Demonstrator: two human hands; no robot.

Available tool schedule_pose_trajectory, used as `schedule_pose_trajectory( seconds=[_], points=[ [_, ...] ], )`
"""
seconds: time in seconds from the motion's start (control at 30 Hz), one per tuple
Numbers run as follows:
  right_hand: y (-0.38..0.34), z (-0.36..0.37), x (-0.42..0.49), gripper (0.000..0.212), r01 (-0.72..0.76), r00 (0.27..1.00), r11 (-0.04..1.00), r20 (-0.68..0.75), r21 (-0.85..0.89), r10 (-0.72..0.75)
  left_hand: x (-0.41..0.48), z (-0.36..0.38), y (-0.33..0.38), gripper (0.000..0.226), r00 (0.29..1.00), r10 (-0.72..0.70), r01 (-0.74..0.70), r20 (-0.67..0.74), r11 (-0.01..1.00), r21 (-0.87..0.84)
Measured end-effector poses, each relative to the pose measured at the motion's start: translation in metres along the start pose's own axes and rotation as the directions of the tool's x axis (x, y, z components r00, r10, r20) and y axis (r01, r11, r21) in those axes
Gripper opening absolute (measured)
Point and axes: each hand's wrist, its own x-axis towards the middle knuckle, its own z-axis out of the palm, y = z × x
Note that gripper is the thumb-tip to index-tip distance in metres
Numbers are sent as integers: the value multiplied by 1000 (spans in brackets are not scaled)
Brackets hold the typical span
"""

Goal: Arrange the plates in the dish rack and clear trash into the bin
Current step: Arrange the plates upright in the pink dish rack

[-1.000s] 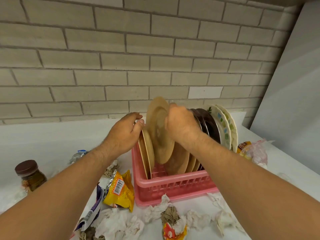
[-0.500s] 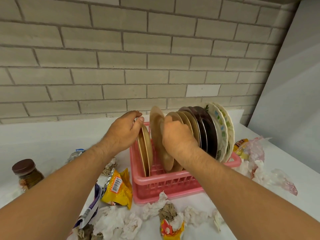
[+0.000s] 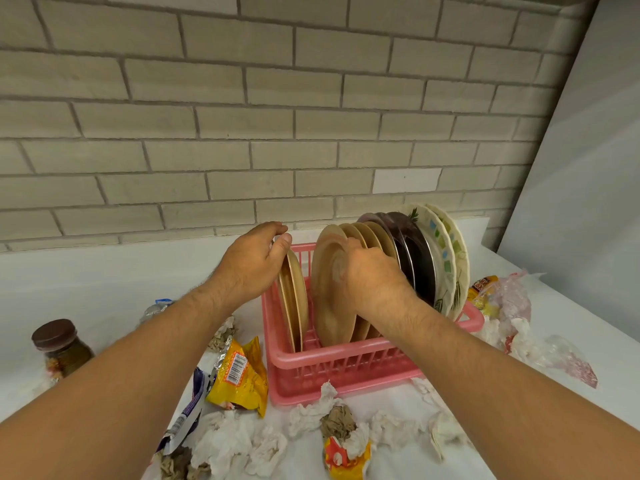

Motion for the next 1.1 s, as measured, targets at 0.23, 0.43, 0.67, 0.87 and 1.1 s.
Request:
schedule_pose_trajectory(
  seconds=[0.23,0.43,0.67,0.87,1.1],
  points=[
    [6,-2,-9,45,39,999,998,-2,48,-39,-1,-1,-2,42,1000,-6,6,2,1000,-1],
    [4,-2,-15,76,21,1000,999,14,38,-22,0,0,-1,42,1000,-11,11,1,1000,-4],
    [-8,-4,-32,38,156,984,961,-115,227,-133,-1,1,-1,42,1000,-26,26,6,999,-22],
    [-31,20,-50,36,249,968,903,-96,350,-230,0,-1,-2,40,998,-42,48,45,986,-161],
    [-37,22,-38,20,296,954,944,-95,143,-285,-5,-1,-6,38,996,-81,85,28,973,-216]
  ],
)
